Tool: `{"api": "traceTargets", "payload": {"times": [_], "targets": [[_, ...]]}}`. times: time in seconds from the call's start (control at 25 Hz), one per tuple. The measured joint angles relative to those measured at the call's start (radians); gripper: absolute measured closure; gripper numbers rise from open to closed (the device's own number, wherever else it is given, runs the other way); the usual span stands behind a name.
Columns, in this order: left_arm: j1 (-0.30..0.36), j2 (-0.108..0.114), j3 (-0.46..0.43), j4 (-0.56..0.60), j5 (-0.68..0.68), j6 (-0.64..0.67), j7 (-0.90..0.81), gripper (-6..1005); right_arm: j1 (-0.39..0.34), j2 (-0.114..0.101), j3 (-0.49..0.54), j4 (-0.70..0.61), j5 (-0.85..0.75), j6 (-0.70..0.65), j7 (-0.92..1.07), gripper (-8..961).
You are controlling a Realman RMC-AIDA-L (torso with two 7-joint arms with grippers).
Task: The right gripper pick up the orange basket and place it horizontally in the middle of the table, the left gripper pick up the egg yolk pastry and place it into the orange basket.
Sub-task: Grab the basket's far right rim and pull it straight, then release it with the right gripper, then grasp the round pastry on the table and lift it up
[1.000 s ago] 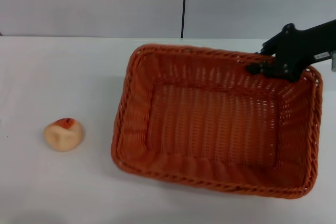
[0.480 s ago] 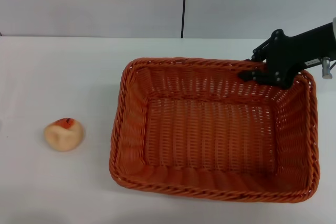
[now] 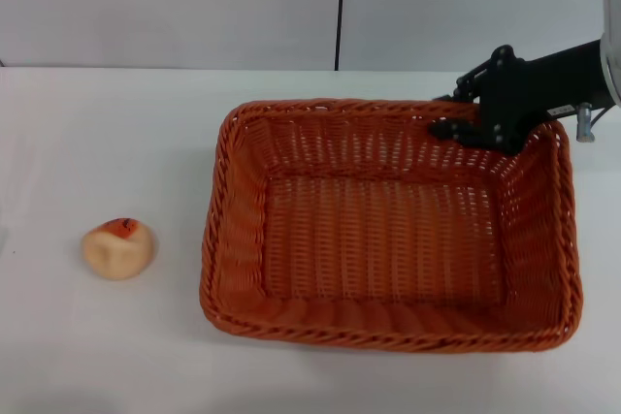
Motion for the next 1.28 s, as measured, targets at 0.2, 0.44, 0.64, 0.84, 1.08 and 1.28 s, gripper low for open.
{"api": "traceTargets", "payload": {"times": [0.2, 0.44, 0.64, 0.84, 1.08, 1.28], "targets": [[0.011, 0.002, 0.021, 0.001, 0.0, 0.005, -0.001, 235, -0.018, 0.004, -0.003, -0.017, 0.031, 0.009, -0.001, 665], [0.013, 0.005, 0.043, 0.021, 0.0, 0.016, -0.035, 237, -0.056, 0.009, -0.004, -0.056, 0.103, 0.007, -0.001, 425], [0.01, 0.006, 0.072, 0.05, 0.001, 0.03, -0.053, 238, -0.149, 0.009, -0.003, -0.138, 0.284, -0.028, 0.005, 369], [-0.007, 0.008, 0.193, 0.23, 0.002, 0.085, -0.226, 240, -0.301, 0.009, 0.006, -0.153, 0.615, -0.053, -0.003, 358], [-0.02, 0.008, 0.208, 0.297, 0.001, 0.103, -0.297, 242, -0.441, 0.01, 0.006, -0.121, 0.863, -0.063, -0.068, 358], [-0.038, 0.008, 0.248, 0.33, 0.002, 0.119, -0.309, 244, -0.54, 0.014, 0.007, -0.099, 1.03, -0.096, -0.067, 358]]}}
